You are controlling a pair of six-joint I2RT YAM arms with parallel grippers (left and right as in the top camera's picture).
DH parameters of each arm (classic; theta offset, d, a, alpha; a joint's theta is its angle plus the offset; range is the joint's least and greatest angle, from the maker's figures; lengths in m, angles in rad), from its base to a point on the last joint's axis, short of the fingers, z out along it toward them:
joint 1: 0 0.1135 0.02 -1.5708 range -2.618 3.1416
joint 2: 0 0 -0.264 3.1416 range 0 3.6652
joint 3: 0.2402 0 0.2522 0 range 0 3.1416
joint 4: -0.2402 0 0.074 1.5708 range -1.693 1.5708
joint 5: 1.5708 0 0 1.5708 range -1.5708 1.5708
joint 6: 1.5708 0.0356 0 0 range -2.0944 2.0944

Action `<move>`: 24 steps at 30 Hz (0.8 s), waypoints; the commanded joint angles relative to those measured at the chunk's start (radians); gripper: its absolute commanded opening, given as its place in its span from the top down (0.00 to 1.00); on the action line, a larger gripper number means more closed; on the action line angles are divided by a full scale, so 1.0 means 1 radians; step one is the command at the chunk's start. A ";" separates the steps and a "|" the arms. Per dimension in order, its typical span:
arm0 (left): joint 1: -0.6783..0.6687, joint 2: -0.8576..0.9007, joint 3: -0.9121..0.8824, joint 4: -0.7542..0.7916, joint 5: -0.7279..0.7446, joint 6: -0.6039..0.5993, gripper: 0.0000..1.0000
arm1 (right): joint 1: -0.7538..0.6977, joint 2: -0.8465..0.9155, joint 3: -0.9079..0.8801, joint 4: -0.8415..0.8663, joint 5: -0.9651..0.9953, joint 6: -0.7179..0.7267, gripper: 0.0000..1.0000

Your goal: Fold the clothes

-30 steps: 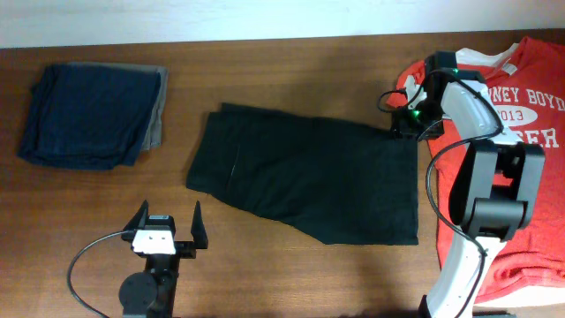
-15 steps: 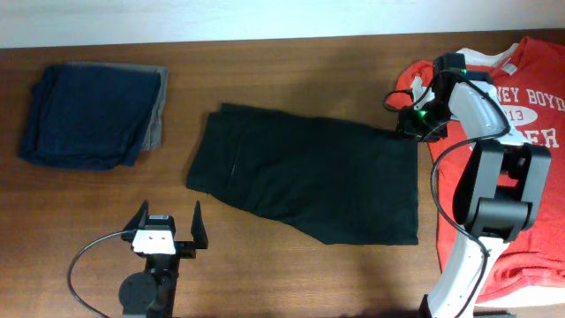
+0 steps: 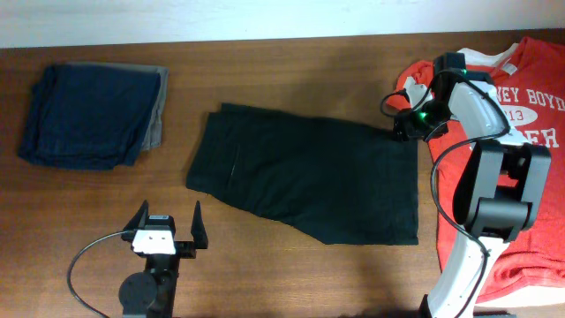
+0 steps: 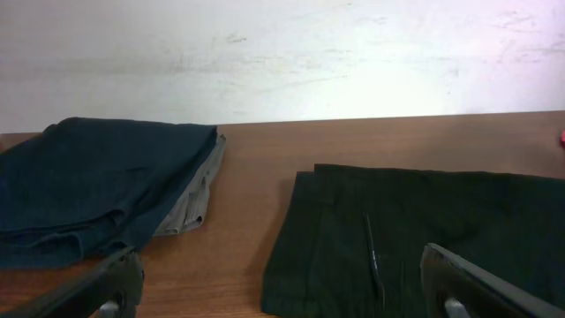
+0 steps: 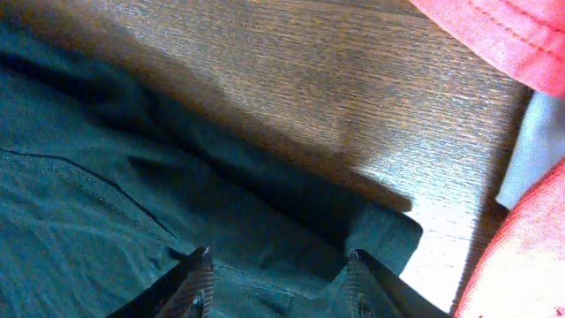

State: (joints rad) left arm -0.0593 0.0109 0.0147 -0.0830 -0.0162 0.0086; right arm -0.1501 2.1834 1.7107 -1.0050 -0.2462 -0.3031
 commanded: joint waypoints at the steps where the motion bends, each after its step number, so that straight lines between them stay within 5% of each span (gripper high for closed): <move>1: 0.005 -0.006 -0.006 0.000 -0.006 0.019 0.01 | -0.003 0.029 -0.006 0.003 -0.016 -0.060 0.53; 8: 0.005 -0.006 -0.006 0.000 -0.006 0.019 0.01 | -0.003 0.030 -0.006 0.027 -0.012 -0.060 0.67; 14: 0.005 -0.006 -0.006 0.000 -0.006 0.019 0.01 | -0.003 0.030 0.027 0.033 0.055 -0.059 0.45; 24: 0.005 -0.006 -0.006 0.000 -0.006 0.019 0.01 | -0.003 0.031 -0.006 0.078 0.032 -0.060 0.46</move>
State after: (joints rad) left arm -0.0593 0.0109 0.0147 -0.0830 -0.0162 0.0086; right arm -0.1501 2.1963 1.7145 -0.9333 -0.2047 -0.3561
